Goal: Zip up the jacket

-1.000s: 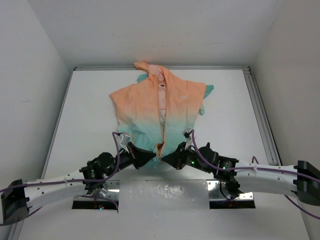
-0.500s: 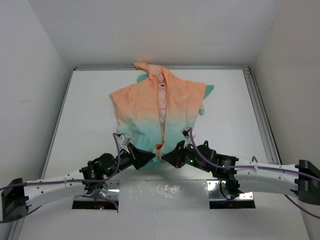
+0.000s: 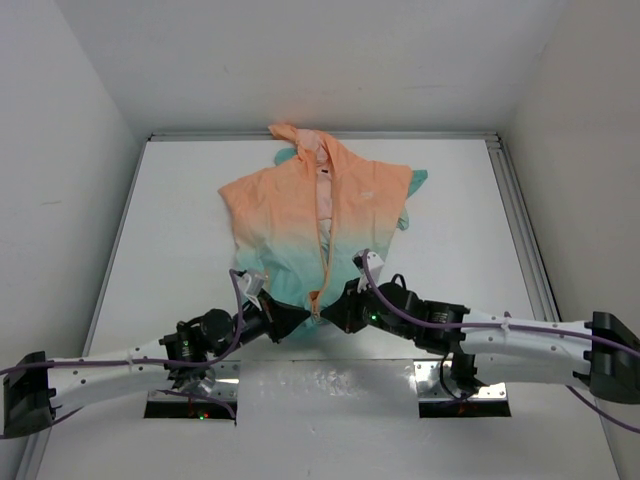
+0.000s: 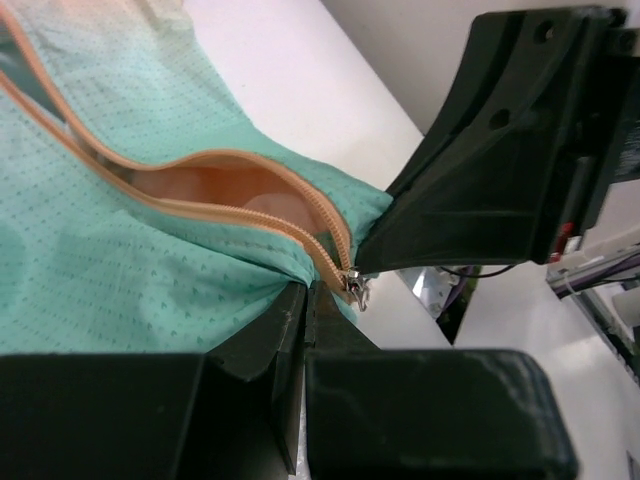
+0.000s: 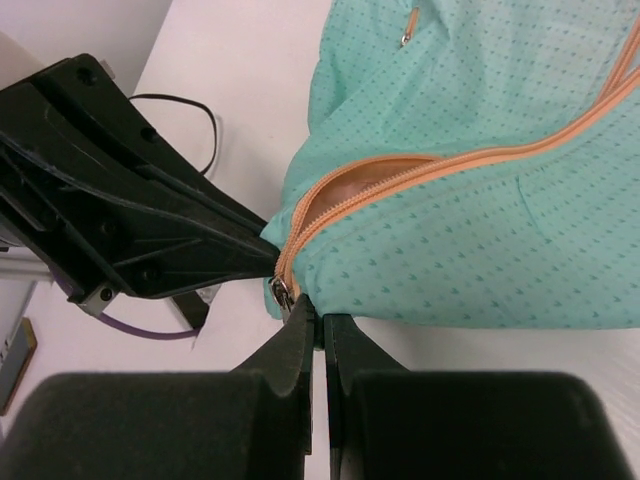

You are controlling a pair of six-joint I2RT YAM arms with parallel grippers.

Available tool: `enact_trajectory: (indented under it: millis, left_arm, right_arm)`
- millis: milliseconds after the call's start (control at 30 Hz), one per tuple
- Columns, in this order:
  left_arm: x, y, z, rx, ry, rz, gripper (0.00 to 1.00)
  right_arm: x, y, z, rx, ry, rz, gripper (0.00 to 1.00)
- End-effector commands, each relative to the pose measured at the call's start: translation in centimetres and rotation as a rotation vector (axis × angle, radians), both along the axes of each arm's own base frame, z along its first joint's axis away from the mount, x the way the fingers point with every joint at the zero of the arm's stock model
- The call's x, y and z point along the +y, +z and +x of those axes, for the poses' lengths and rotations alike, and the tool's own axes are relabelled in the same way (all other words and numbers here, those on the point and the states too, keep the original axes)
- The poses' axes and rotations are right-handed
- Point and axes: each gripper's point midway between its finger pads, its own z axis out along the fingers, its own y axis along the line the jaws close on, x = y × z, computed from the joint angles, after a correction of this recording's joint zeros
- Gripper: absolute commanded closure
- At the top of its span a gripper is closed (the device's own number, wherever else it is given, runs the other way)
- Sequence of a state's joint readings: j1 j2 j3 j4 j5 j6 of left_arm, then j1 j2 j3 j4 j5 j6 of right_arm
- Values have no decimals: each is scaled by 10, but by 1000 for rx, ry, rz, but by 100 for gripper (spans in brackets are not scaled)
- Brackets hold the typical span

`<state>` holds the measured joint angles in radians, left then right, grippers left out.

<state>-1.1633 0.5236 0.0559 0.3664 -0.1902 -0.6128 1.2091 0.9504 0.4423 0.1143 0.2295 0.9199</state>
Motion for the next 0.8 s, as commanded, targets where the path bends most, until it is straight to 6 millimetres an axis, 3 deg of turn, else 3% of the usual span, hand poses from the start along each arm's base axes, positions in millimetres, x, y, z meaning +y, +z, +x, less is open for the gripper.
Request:
enact_trajectory:
  millis: [0,233,333,467,767]
  left_arm:
    - [1,-11,-4,7,-11,67,100]
    - [8,-21,4,31,50,139,100]
    - [6,-16,1,24,33,128,100]
    - [-1,-4,-6,11,-17,84,100]
    - [-5,19,-21,17,-91,-13,100]
  right_arm:
    - [13,39,11,-44,-33,83,100]
    - [14,40,16,-11,-68,29,100]
    - [16,31,18,13,-79,-35,100]
    - [24,32,25,7,-92,-55,100]
    - [21,22,48,-30,-150,-118,100]
